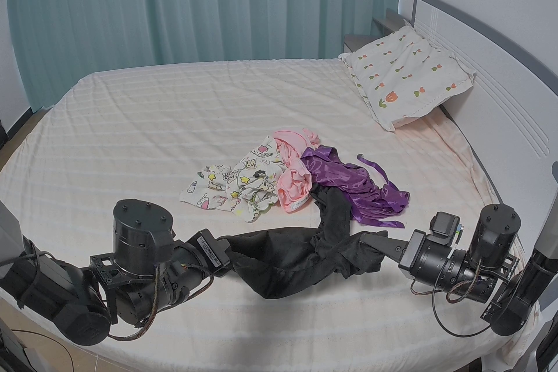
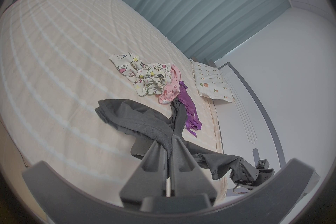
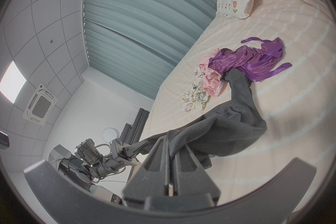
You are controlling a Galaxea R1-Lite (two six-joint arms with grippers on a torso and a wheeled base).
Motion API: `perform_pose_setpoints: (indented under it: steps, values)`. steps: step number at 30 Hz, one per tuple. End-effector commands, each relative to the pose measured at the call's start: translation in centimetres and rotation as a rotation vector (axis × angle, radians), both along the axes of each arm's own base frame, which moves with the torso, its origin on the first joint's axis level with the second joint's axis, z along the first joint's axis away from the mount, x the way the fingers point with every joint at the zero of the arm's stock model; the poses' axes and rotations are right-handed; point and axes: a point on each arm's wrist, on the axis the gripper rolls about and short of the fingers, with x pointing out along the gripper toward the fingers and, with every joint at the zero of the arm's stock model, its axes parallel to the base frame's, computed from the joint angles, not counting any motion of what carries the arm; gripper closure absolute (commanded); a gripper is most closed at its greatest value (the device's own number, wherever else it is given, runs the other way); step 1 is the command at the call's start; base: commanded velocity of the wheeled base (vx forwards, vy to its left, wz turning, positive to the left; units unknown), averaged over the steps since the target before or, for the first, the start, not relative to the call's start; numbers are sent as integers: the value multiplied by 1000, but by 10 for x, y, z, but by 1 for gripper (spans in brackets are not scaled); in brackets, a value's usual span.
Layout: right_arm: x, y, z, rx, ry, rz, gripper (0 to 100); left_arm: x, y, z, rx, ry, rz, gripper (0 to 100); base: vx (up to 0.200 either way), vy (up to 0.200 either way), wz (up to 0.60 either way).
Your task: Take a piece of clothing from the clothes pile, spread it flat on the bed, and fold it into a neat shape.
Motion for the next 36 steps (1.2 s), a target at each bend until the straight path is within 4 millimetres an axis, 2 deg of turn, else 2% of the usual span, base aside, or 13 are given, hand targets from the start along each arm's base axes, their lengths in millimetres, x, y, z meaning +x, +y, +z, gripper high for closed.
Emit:
perform_pose_setpoints:
  steps: [1, 17, 36]
  values:
    - [-1, 0, 2, 6, -12, -6, 100, -1, 0, -1, -7, 7, 0, 100, -200, 0, 0]
    - [-1, 0, 2, 8, -13, -8, 100, -5, 1, -1, -3, 8, -9, 100, -13, 0, 0]
    - [-7, -4, 18, 39, -67, -11, 100, -11, 9, 16, -39, -37, 0, 100, 0, 200, 0]
